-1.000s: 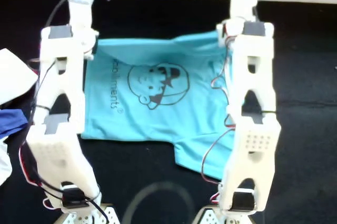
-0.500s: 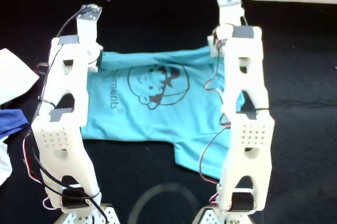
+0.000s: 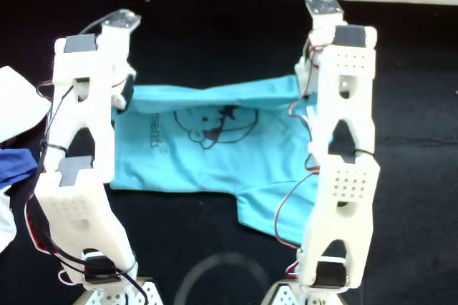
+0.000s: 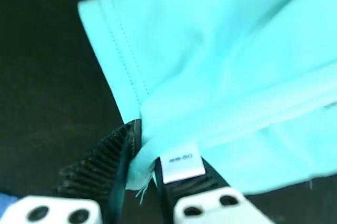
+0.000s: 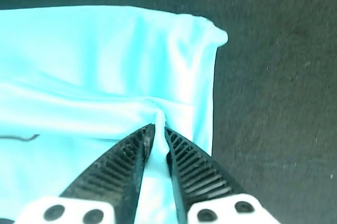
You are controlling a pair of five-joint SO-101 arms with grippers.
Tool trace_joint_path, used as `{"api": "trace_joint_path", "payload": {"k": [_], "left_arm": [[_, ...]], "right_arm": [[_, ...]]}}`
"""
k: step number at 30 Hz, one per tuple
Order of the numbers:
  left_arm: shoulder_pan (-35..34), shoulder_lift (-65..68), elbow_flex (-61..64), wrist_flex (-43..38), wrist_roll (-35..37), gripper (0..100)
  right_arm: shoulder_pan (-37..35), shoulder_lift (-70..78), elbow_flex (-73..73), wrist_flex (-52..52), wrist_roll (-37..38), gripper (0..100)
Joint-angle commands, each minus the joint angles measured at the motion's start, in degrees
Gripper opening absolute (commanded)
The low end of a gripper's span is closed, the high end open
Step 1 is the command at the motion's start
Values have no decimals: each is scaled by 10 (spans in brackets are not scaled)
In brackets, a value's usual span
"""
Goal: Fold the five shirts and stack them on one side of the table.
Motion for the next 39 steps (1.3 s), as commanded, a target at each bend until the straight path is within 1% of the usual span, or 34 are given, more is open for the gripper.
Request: {"api": "trace_joint_path", "payload": {"k": [1,4,8,10,13,16,18,20,25,27,32,34,39], "left_arm": [[-6,-39,-1,47,-8,8],[-18,-39,-1,70,-8,8],[-41,-39,0,74,-8,8],[-49,-39,0,78,-9,8],[-48,-39,8,98,-17,8],[-47,-58,53,98,-21,8],[-47,-92,109,93,-28,8],[-47,-138,181,65,-43,8],[-50,-258,392,-72,-60,8],[-50,-294,452,-105,-62,8],[-48,-346,515,-121,-62,8],[-47,-345,531,-135,-62,8],[-47,-327,575,-177,-63,8]], "right_arm": [[20,-62,-22,13,4,5],[20,-115,43,13,4,5],[7,-240,235,3,8,5],[5,-298,342,-25,8,5],[6,-381,505,-103,8,5],[5,-460,664,-175,8,5],[6,-509,752,-213,8,5],[8,-555,820,-234,8,5],[15,-652,933,-250,8,5],[15,-685,969,-247,8,5],[15,-756,1032,-252,8,5],[15,-770,1050,-255,8,5],[15,-775,1107,-301,8,5]]}}
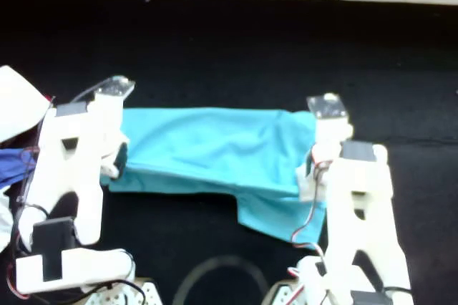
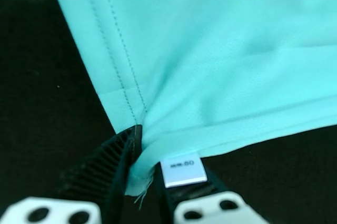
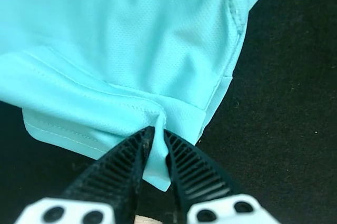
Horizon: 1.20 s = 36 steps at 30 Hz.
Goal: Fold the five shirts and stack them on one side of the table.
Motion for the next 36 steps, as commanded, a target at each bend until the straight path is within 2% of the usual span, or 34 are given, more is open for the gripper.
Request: {"api": "trace_joint_path", "payload": {"k": [1,6,13,20,23,28,36], "left_arm": [[-6,-4,19,-34,-5,8],[-6,17,35,-67,-7,8],[-7,24,30,-68,-7,10],[-8,22,-4,-64,-4,8],[-9,22,-40,-31,-4,8],[-9,22,-104,69,-4,8],[-8,28,-87,87,-7,8]], "right_arm": [[8,-16,31,-39,5,5],[8,-16,55,-70,5,5],[5,-22,51,-40,5,34],[7,-22,5,-48,4,5],[7,-22,-55,-24,3,6],[7,-22,-137,36,4,6],[5,-22,-25,23,5,6]]}}
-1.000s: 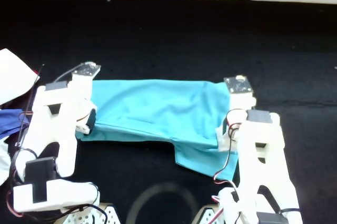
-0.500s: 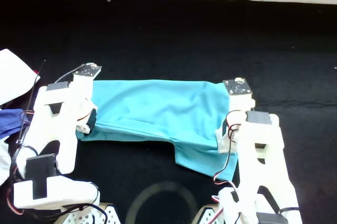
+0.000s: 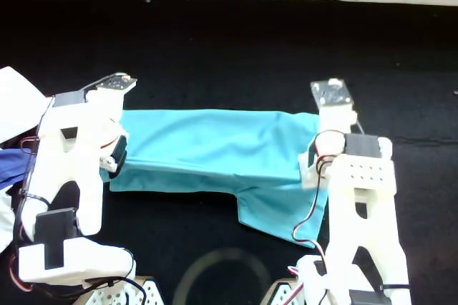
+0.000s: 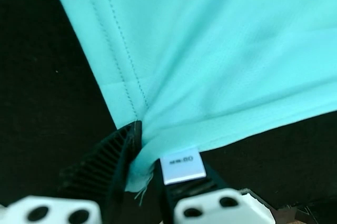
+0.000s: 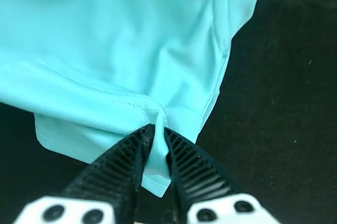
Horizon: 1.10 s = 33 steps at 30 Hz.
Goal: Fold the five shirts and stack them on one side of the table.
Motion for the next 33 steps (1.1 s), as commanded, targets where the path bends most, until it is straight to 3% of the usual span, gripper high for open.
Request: {"api": "trace_joint_path", "payload": {"k": [1,14,19,23,27,33], "left_arm": [[-7,-3,8,4,-5,8],[-7,-3,87,-83,-5,8],[-9,-4,86,-79,-5,16],[-10,-8,84,-79,-5,117],[-10,-9,82,-78,-5,210],[-10,-9,-22,0,-5,214]], "right_arm": [[6,-18,47,-15,5,6],[4,-19,71,-17,43,6],[6,-18,66,23,112,37],[4,-19,44,55,128,138],[5,-19,-15,102,127,156],[8,-13,-109,116,124,156]]}}
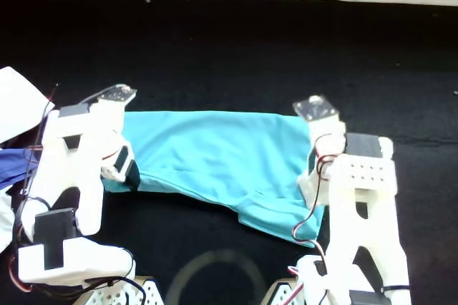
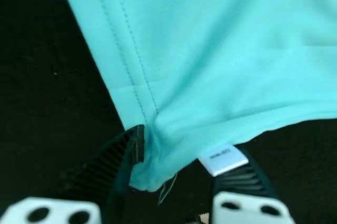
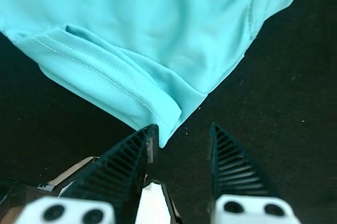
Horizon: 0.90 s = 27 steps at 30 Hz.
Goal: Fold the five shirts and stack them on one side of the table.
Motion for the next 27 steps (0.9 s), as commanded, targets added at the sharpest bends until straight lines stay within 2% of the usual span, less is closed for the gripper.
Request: {"api": "trace_joint_path", "payload": {"k": [1,3,5,6,8,10,16,21,27], "left_arm": [[-5,-9,-98,62,-4,214],[-5,-9,-156,89,-3,213],[-5,-8,-209,105,-2,191],[-5,-6,-234,107,-1,143],[-5,-2,-269,109,-1,2],[-4,-2,-284,111,-2,34],[25,15,-269,77,0,9],[89,122,-272,7,43,9],[117,268,-351,-4,70,9]], "right_arm": [[7,-11,-56,-13,4,156],[7,-10,-55,-57,4,133],[4,-9,-46,-109,4,31],[4,-9,-44,-133,3,0],[4,-9,-42,-165,-16,20],[4,-9,-43,-187,-33,5],[-27,42,-46,-247,-53,6],[-52,201,-108,-260,-96,6],[-51,355,-194,-262,-109,6]]}}
